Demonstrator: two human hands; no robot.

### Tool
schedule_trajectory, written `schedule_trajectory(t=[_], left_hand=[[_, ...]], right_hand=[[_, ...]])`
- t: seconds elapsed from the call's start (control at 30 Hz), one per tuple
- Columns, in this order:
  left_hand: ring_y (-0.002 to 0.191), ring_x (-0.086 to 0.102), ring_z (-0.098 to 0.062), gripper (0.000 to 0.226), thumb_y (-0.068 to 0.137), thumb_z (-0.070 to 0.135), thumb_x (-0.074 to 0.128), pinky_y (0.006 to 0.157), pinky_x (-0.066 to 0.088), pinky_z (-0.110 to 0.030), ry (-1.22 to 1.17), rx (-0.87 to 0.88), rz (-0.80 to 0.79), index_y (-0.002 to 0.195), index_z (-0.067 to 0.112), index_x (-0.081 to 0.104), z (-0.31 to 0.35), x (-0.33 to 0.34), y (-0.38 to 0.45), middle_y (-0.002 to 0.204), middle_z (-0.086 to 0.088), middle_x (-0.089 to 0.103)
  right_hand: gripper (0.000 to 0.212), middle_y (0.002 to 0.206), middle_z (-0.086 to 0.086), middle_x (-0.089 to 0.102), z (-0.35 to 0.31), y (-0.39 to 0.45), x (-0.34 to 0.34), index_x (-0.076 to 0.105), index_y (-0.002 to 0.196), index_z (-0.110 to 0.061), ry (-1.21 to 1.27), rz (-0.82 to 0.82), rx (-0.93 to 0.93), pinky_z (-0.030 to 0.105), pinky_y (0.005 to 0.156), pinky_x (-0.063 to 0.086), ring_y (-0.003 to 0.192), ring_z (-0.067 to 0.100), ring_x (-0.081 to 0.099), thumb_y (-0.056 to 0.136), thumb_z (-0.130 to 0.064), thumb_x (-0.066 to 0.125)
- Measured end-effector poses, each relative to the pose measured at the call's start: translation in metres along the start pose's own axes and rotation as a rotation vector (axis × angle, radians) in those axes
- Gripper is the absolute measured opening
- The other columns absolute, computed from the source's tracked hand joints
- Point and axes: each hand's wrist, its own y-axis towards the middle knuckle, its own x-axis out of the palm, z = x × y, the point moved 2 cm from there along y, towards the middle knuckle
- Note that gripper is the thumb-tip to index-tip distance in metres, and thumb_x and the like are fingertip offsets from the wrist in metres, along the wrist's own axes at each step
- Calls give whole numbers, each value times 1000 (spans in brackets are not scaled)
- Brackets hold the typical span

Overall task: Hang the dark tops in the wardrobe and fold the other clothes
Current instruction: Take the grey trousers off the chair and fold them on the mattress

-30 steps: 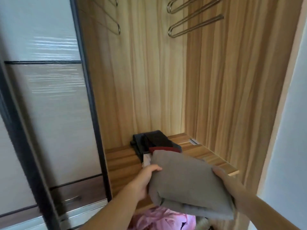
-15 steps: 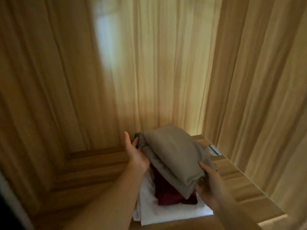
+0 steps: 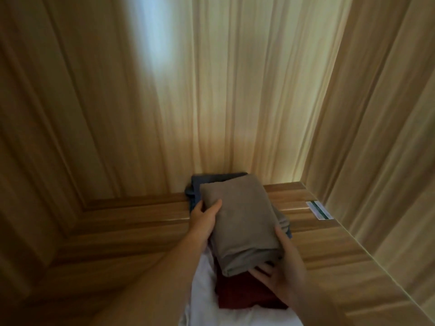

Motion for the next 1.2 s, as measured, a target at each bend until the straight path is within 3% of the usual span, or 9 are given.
schedule_trajectory(t=[0.13, 0.23, 0.4, 0.5, 0.63, 0.73, 0.87, 1.0, 1.2], left_hand=[[113, 59, -28, 61, 91, 40, 64, 100, 49, -47, 86, -9, -32, 145, 19, 44, -5, -3, -5, 134, -7, 57], [121, 54, -29, 63, 93, 42, 62, 103, 46, -44, 190, 55, 10, 147, 22, 37, -5, -1, -12, 142, -6, 50], [132, 44, -28, 74, 93, 42, 60, 108, 40, -41, 309, 202, 91, 153, 23, 21, 0, 8, -31, 150, -5, 40], [136, 40, -26, 83, 93, 40, 62, 112, 37, -42, 435, 249, 23, 156, 19, 12, 5, 8, -49, 154, -5, 34], [143, 29, -22, 86, 91, 34, 66, 114, 30, -33, 584, 318, -81, 156, 18, 13, 13, 1, -99, 158, -4, 25], [143, 29, -22, 83, 91, 32, 66, 114, 31, -32, 728, 423, -142, 156, 19, 16, 22, -10, -152, 158, -3, 25], [138, 35, -23, 72, 93, 32, 61, 108, 34, -29, 1003, 654, -183, 153, 21, 24, 47, -32, -224, 153, -3, 33], [138, 30, -25, 69, 90, 34, 54, 108, 35, -42, 1365, 907, -103, 153, 28, 24, 84, -58, -281, 153, 0, 33], [140, 25, -22, 67, 90, 33, 50, 111, 31, -44, 1408, 1012, -34, 152, 29, 25, 106, -125, -352, 152, 1, 33]], right_hand=[[53, 111, 8, 63, -2, -2, -12, 55, 124, -33, -159, 66, 48, 38, 61, 58, 92, 31, 66, 77, -50, 73], [48, 113, 4, 60, 2, 0, -17, 52, 127, -34, -202, 76, 28, 37, 64, 57, 94, 29, 65, 84, -47, 68], [37, 108, -1, 65, 0, -7, -23, 61, 110, -24, -342, 163, -99, 32, 57, 58, 81, 23, 73, 83, -48, 70], [31, 93, 0, 64, -8, -21, -22, 57, 95, -15, -533, 258, -230, 34, 57, 58, 74, 22, 71, 85, -41, 70], [19, 70, 2, 55, -17, -57, -19, 49, 78, -14, -989, 237, -597, 23, 54, 41, 60, 12, 52, 86, -24, 62], [18, 93, 6, 58, -5, -97, -10, 54, 100, -11, -1139, 197, -740, 34, 71, 49, 85, 21, 58, 86, -22, 59], [61, 133, 7, 43, 12, -152, 14, 31, 144, -18, -1405, 134, -789, 40, 88, 50, 116, 26, 51, 90, -29, 57], [64, 143, 3, 33, 23, -202, 48, 24, 146, -21, -1555, 142, -910, 42, 92, 48, 125, 25, 45, 91, -37, 51], [61, 136, 2, 42, 51, -268, 85, 32, 142, -21, -1634, 222, -1107, 34, 80, 47, 116, 24, 51, 91, -49, 50]])
